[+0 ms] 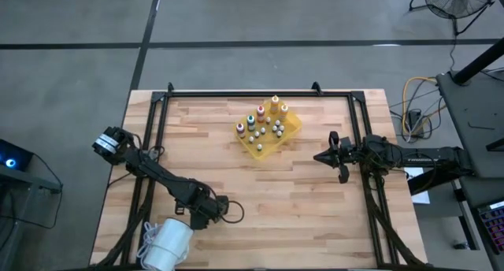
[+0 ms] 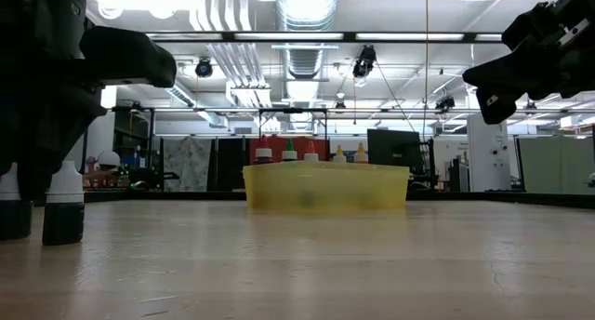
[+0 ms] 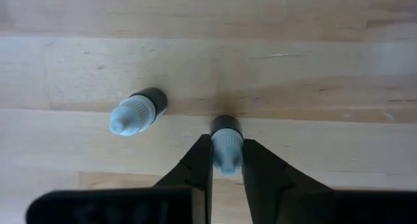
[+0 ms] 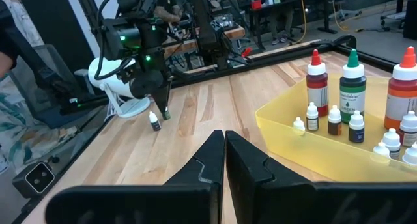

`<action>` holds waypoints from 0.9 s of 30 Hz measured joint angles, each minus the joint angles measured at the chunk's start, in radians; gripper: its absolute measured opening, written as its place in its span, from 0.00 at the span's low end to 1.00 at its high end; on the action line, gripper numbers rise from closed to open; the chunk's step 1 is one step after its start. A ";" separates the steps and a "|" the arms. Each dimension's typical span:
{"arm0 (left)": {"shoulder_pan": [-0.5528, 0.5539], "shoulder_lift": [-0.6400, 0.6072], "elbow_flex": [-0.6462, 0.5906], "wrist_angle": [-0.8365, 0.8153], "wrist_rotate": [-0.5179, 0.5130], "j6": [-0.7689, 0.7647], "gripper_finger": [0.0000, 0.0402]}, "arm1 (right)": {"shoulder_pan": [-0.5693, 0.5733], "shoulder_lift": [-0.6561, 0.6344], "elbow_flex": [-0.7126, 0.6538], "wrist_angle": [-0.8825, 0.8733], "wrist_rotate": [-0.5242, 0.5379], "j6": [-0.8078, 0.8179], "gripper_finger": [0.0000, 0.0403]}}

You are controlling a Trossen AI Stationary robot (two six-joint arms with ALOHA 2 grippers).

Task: Pick & Place food coloring
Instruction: Put the small green food coloring bottle into the yellow bin

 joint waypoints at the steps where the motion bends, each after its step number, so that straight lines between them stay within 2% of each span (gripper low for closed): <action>1: 0.001 0.000 0.000 0.000 0.000 -0.007 0.09 | 0.000 0.000 0.000 0.000 0.000 0.000 0.02; 15: 0.081 -0.042 0.061 -0.042 -0.003 -0.169 0.11 | 0.000 0.000 0.000 0.000 0.000 0.000 0.02; 24: 0.228 -0.045 0.252 -0.108 -0.005 -0.327 0.11 | 0.000 -0.001 0.000 0.000 0.000 0.000 0.02; 27: 0.284 -0.045 0.313 -0.122 -0.005 -0.333 0.11 | 0.000 0.000 0.000 0.000 0.000 0.000 0.02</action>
